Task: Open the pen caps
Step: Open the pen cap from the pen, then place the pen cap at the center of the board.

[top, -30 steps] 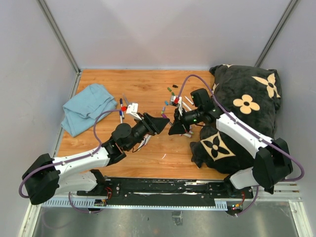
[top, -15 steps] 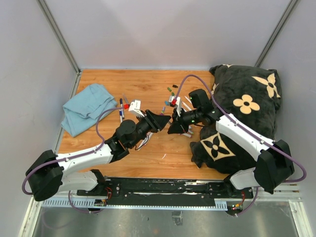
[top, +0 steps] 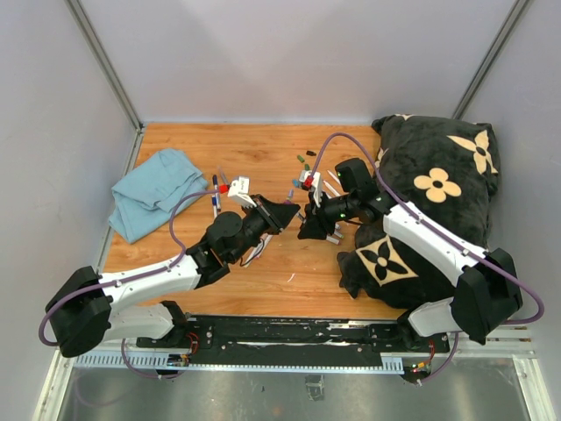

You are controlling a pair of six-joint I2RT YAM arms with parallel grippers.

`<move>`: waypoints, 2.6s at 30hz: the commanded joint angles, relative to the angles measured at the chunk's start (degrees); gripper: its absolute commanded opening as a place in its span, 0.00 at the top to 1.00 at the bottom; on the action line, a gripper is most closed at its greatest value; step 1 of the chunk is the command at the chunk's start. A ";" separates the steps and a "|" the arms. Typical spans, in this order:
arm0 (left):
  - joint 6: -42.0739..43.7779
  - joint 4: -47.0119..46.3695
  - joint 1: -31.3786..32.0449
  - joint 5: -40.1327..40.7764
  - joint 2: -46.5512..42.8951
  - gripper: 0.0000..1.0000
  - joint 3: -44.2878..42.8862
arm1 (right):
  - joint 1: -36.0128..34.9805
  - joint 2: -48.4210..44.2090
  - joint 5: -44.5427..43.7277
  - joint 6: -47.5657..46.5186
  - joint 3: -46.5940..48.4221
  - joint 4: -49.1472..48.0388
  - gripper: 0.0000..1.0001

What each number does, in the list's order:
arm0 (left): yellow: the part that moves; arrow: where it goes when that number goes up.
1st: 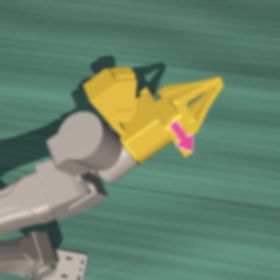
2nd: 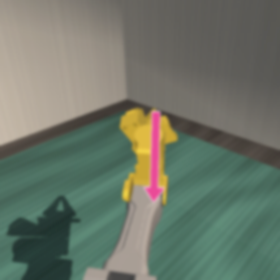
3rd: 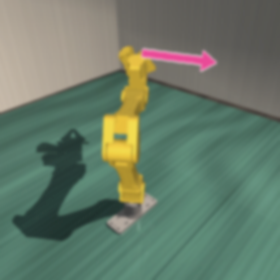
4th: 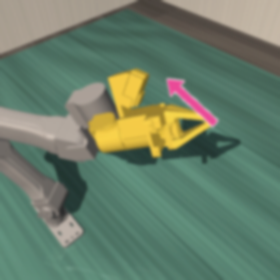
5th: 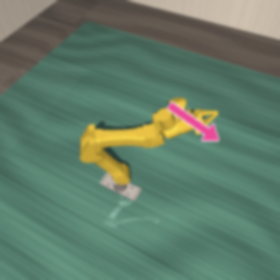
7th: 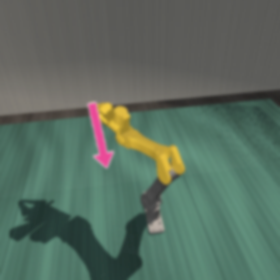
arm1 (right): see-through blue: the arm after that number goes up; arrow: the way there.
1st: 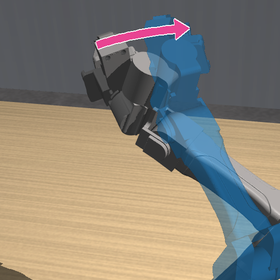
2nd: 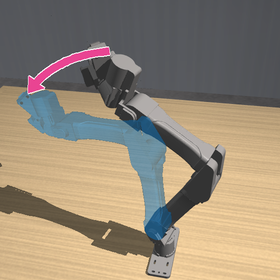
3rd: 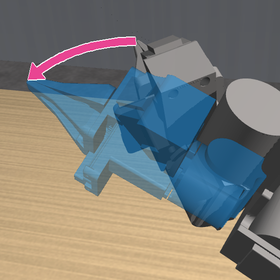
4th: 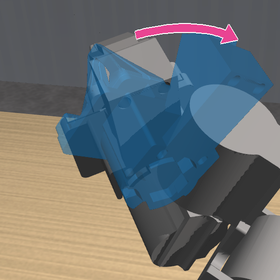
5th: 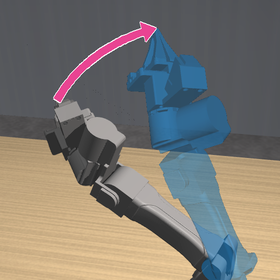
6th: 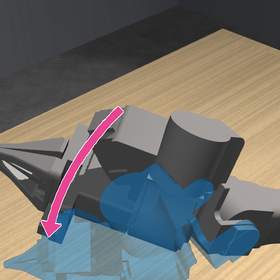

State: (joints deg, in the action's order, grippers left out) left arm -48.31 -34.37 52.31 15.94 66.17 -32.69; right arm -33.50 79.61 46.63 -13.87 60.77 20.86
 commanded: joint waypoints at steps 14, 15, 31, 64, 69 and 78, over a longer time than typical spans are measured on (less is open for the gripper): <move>4.97 -5.88 0.09 -3.71 -2.58 1.00 2.00 | 1.20 -1.82 10.11 1.43 0.35 0.07 0.60; 5.24 -5.81 0.07 -3.79 -2.78 1.00 2.01 | 1.38 -1.79 10.06 1.54 0.40 0.06 0.61; 5.60 -5.47 -1.04 -6.11 -4.42 1.00 3.39 | 2.60 -2.14 14.19 1.27 0.31 -0.03 0.91; -1.96 -3.52 -21.90 -9.75 -0.18 1.00 15.33 | -0.60 23.53 -28.13 -12.50 11.69 21.59 0.93; -2.81 -0.39 -21.86 -11.04 10.10 1.00 9.73 | -0.64 27.57 -30.29 -12.76 12.52 23.64 0.92; -3.54 7.94 -21.90 -11.36 28.09 0.99 -2.28 | -1.66 29.73 -32.16 -12.77 12.97 24.18 0.82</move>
State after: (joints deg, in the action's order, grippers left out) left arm -51.18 -31.03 30.83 4.80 89.01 -30.87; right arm -34.02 108.16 16.40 -25.82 72.40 42.78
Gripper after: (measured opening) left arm 0.108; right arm 0.166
